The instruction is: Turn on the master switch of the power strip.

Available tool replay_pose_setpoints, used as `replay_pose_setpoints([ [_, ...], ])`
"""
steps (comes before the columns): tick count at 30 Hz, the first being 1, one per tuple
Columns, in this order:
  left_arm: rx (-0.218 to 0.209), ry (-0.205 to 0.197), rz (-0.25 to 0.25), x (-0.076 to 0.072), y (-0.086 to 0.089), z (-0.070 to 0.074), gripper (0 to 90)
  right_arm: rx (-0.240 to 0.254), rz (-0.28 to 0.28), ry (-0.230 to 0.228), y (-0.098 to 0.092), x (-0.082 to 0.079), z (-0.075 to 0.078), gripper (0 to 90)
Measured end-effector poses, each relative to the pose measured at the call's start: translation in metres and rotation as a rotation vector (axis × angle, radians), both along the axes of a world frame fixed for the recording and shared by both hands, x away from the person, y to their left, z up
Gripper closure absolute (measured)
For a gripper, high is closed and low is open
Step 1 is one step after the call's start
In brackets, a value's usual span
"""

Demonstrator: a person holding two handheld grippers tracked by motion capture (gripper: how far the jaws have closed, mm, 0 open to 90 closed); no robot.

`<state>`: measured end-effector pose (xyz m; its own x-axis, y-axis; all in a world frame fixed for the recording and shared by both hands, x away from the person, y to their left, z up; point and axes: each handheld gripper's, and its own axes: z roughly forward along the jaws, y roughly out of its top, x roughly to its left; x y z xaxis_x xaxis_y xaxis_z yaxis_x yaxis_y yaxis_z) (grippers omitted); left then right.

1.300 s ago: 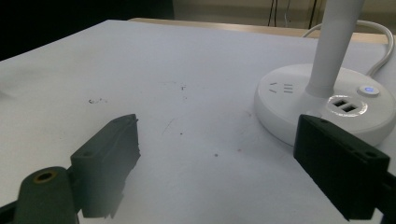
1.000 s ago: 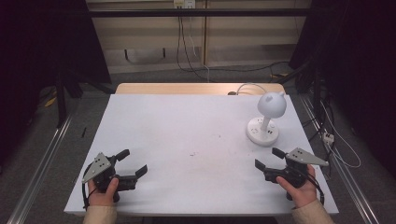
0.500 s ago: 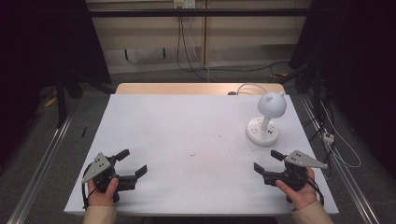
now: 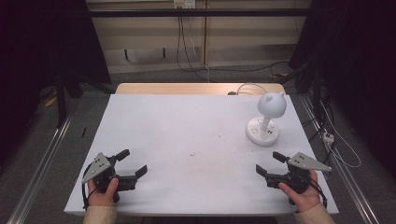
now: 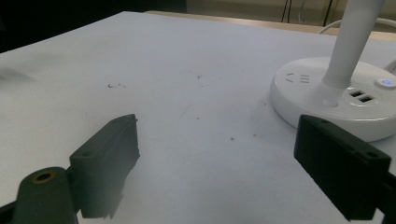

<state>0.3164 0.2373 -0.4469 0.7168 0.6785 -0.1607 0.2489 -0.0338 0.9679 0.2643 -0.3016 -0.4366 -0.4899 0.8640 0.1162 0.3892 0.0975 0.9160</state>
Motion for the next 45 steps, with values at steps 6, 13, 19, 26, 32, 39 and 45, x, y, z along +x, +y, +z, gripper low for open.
replay_pose_setpoints([
  [6,-0.002,0.003,0.004,0.0,0.0,0.0,3.5,0.0,-0.001,0.0,-0.002,-0.003,-0.001,13.9],
  [13,-0.001,-0.002,0.002,0.0,0.0,0.001,3.6,0.004,0.0,-0.006,-0.003,-0.005,-0.002,13.9],
  [19,-0.006,-0.001,0.002,-0.001,0.0,0.001,3.6,-0.003,0.003,-0.005,-0.006,-0.009,-0.004,13.9],
  [26,-0.007,-0.001,0.005,-0.001,0.001,0.001,3.5,0.001,0.001,-0.005,-0.007,-0.01,-0.004,13.9],
  [32,-0.005,0.001,0.006,-0.001,0.002,0.001,3.6,-0.007,0.001,-0.002,-0.01,-0.013,-0.005,13.9],
  [39,0.001,0.001,0.001,-0.001,0.0,0.001,3.5,-0.01,0.001,-0.003,-0.01,-0.012,-0.007,13.9],
  [45,0.002,0.003,0.0,0.0,-0.001,0.0,3.6,-0.012,0.0,-0.006,-0.011,-0.012,-0.007,13.9],
])
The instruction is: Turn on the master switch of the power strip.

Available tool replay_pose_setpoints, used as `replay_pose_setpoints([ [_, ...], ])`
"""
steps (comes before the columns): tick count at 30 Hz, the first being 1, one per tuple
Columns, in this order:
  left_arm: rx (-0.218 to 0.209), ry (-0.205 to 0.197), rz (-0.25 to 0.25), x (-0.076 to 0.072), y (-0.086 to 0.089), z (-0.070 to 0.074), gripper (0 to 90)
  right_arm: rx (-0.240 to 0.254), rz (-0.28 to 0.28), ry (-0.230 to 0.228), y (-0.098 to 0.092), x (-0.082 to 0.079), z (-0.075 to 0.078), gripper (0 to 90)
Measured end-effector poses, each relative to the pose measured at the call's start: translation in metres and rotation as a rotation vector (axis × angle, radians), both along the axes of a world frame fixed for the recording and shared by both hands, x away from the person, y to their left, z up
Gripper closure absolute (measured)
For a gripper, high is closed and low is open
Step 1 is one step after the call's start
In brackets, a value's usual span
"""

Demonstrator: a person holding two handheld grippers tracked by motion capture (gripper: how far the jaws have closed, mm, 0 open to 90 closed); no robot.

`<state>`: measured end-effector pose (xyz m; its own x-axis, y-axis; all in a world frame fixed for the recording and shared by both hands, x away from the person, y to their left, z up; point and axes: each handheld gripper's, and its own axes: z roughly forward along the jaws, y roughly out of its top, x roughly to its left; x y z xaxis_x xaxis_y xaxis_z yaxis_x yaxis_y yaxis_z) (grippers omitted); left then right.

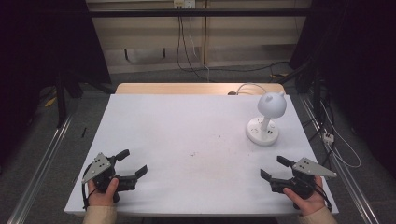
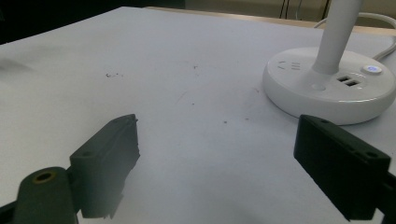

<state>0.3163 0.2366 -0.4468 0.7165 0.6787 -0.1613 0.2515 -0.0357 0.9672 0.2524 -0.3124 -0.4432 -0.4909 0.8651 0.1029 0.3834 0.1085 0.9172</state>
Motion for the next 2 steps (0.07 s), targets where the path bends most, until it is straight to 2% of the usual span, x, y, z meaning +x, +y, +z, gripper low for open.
replay_pose_setpoints([
  [2,-0.003,0.0,0.001,0.0003,-0.0006,0.0001,3.6,0.002,-0.003,0.001,-0.0008,0.0,0.0002,13.9],
])
